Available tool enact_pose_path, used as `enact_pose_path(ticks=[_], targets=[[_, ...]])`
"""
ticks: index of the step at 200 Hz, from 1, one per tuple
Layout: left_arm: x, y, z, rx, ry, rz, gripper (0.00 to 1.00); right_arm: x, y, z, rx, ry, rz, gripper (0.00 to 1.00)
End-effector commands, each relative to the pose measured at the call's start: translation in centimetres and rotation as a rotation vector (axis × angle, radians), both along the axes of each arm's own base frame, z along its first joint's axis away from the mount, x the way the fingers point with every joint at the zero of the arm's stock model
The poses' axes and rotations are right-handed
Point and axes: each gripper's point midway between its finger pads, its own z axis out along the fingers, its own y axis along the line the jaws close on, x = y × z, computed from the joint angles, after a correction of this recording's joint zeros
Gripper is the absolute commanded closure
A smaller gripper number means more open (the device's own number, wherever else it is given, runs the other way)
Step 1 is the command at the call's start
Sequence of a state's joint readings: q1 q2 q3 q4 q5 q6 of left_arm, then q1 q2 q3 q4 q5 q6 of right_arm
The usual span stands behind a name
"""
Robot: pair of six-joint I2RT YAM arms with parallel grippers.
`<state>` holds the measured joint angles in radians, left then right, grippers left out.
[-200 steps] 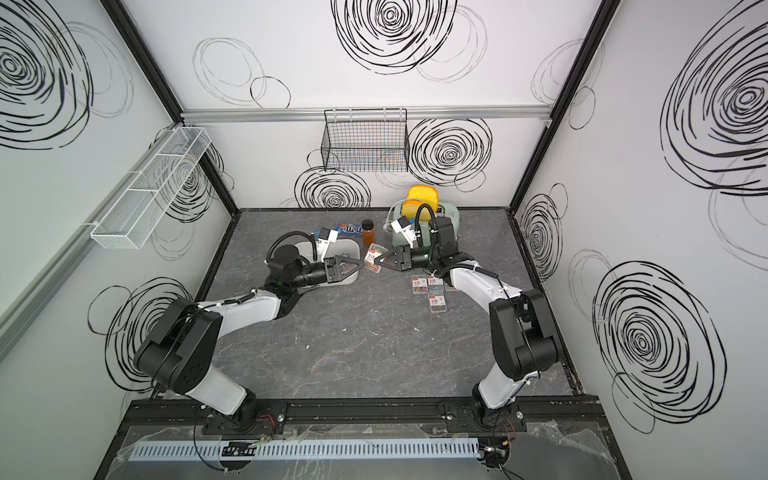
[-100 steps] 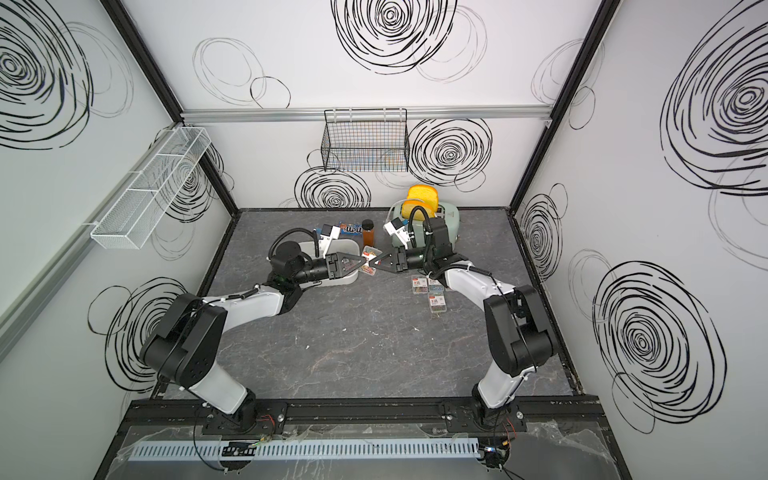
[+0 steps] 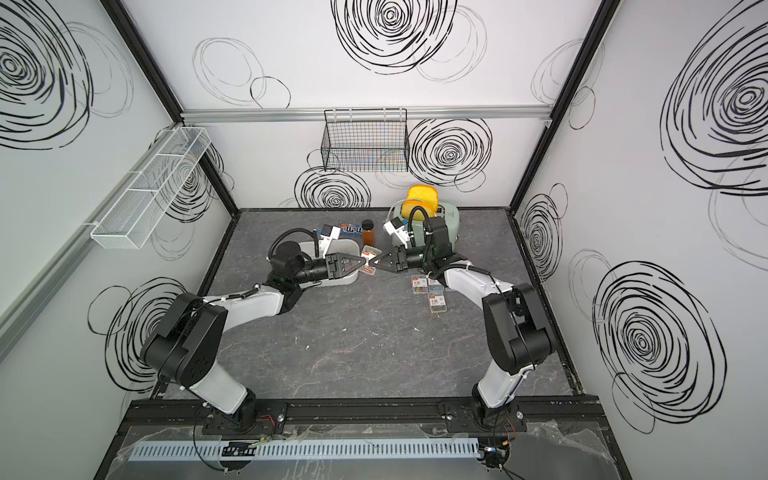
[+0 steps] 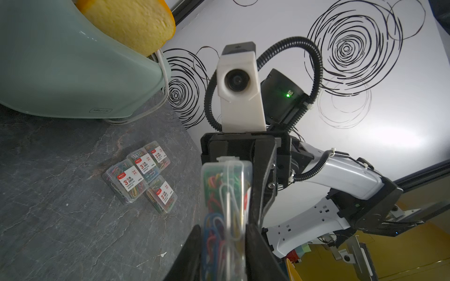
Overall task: Take the paper clips out of the storage box
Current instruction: Place the boxed paper clips at the center of the board.
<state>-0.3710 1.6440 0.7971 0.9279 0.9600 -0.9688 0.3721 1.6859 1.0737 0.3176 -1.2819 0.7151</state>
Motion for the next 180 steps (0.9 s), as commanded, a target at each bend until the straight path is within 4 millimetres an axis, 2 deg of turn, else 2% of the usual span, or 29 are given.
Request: enact_pose_path(ticks=[1,14,29,51,61,73,90,96,119,151,180], targets=[[-0.9,-0.6,1.4,-0.006,-0.071,-0.054,0.82,0.8,0.6,1.5,0.021,-0.057,-0.006,0.87],[-0.7,-0.7,1.1,0.014,-0.062,-0.052,0.87,1.0,0.6,1.6,0.015,-0.058,-0.014,0.8],[-0.5,-0.9,1.1,0.028,-0.067,-0.048,0.9,1.4,0.6,1.5,-0.002,-0.054,-0.031,0.53],[0.3,-0.8,1.0,0.071,-0.075,-0.016,0.95,2.3,0.2,1.2,-0.06,-0.053,-0.093,0.28],[0.7,-0.8,1.1,0.099,-0.084,0.006,0.95,3.0,-0.3,1.0,-0.103,-0.049,-0.144,0.22],[1.2,-0.8,1.3,0.125,-0.102,0.032,0.95,3.6,-0.9,1.1,-0.135,-0.045,-0.203,0.18],[2.0,-0.7,0.5,0.195,-0.081,0.079,0.95,4.5,-1.5,0.6,-0.227,-0.033,-0.309,0.14],[2.3,-0.7,0.4,0.222,-0.086,0.098,1.0,4.6,-1.5,0.5,-0.26,-0.031,-0.329,0.14],[3.2,-0.9,0.5,0.293,-0.116,0.157,1.0,5.0,-1.4,-0.6,-0.385,0.0,-0.396,0.11],[3.9,-1.6,0.7,0.353,-0.158,0.206,1.0,5.3,-1.3,-1.5,-0.456,0.034,-0.469,0.1],[4.1,-2.2,0.4,0.412,-0.184,0.241,1.0,5.9,-1.6,-1.5,-0.495,0.035,-0.513,0.11]])
